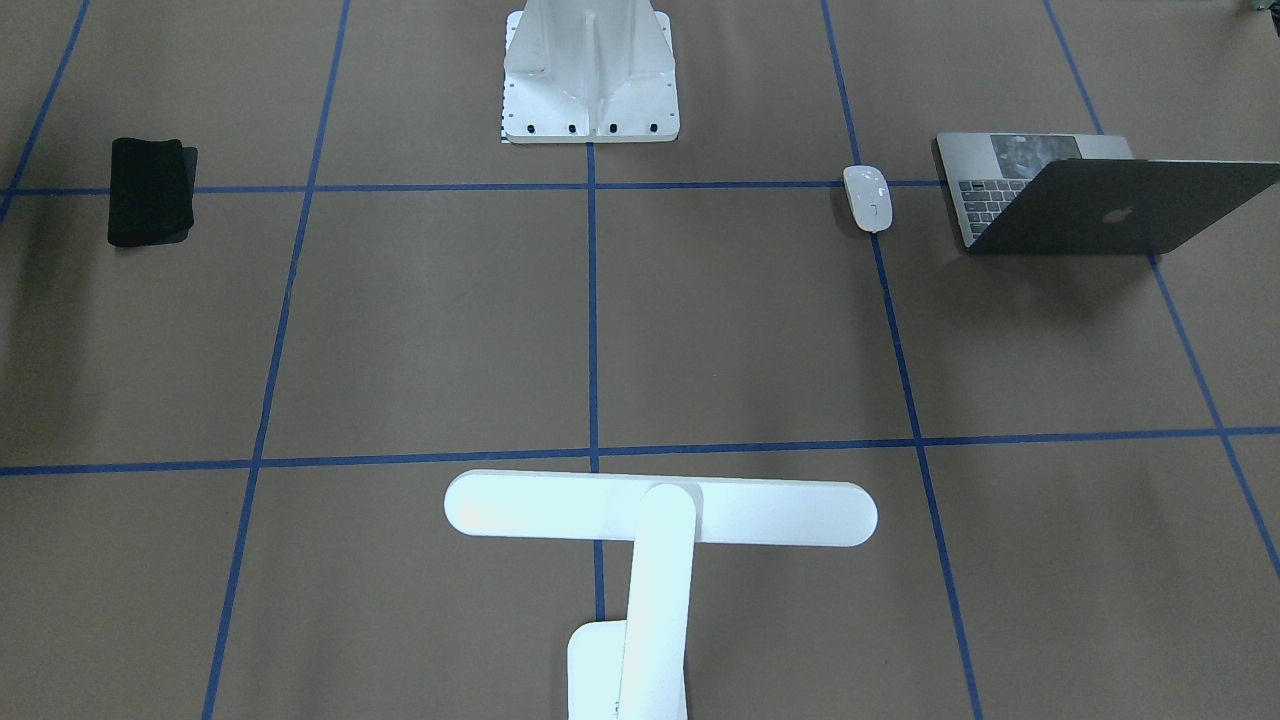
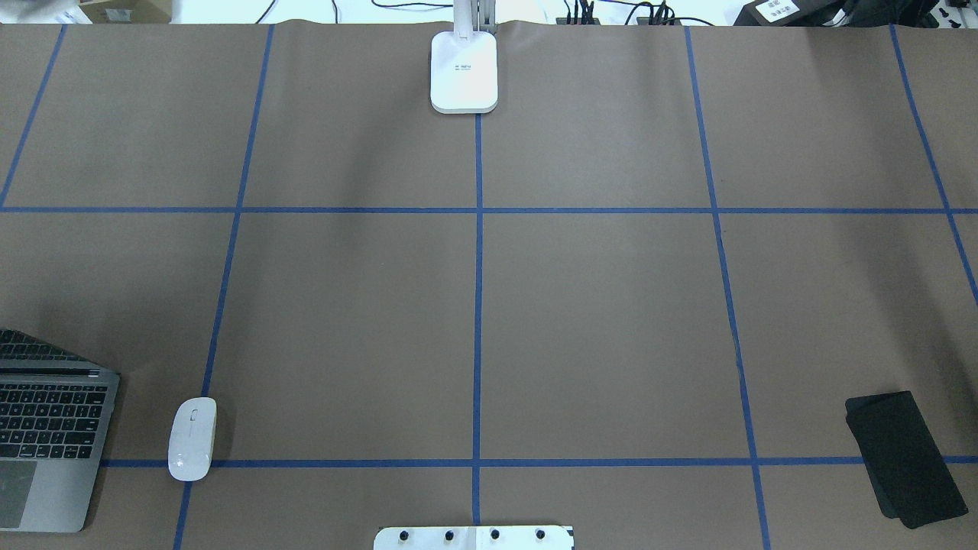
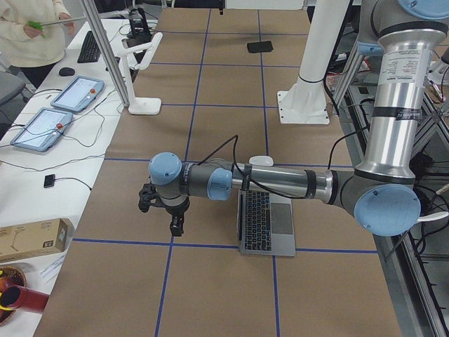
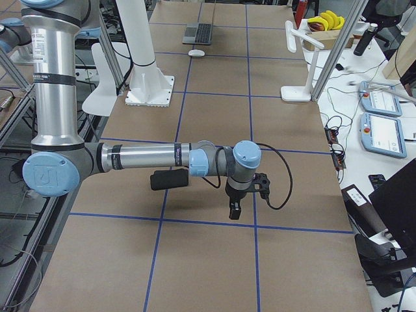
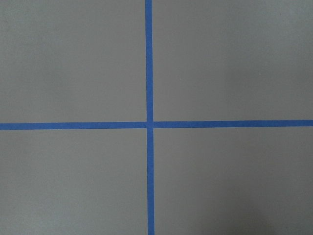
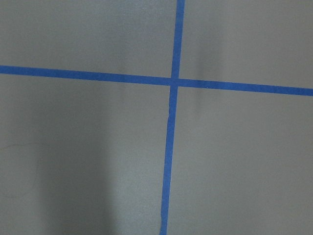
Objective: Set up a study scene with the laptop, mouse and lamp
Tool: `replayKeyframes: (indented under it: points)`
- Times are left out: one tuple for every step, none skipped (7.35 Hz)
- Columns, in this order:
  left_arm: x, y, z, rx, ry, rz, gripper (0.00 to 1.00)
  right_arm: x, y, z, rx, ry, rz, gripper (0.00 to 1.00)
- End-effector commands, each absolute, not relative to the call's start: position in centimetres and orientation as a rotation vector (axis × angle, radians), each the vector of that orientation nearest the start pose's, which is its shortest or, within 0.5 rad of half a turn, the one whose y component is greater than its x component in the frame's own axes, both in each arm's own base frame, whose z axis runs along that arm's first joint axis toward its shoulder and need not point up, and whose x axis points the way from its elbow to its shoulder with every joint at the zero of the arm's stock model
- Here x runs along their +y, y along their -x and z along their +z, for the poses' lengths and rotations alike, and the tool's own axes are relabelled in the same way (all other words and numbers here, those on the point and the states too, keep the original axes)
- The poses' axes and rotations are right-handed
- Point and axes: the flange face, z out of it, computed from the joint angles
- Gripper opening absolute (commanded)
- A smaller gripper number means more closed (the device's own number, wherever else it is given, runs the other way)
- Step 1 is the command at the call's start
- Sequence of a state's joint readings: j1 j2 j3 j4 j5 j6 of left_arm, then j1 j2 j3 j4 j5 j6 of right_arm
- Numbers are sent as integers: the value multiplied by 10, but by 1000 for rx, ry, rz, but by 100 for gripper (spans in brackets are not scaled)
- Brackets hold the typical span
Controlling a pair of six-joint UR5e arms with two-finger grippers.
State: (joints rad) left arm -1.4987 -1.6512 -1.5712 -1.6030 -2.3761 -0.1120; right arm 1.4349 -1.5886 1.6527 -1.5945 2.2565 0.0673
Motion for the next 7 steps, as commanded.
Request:
replayKeyframes:
  points:
    - [-535,23,611,811,-33,8,100,-498,0,629,-685,24,-92,100]
    - [-535,24,611,811,-30,2,100,-499,4,623,-676,10,-106,100]
    - [-530,26,613,810,-25,-9,100,-499,6,624,-673,14,-108,100]
    - [-527,31,616,808,-17,-27,100,-498,5,625,-659,13,-108,100]
    - [-514,40,623,806,8,-95,100,-497,9,622,-641,12,-114,100]
    - [-486,43,632,801,53,-176,100,-497,15,628,-599,28,-127,100]
    - [-450,45,639,795,100,-254,100,-494,21,618,-604,43,-134,100]
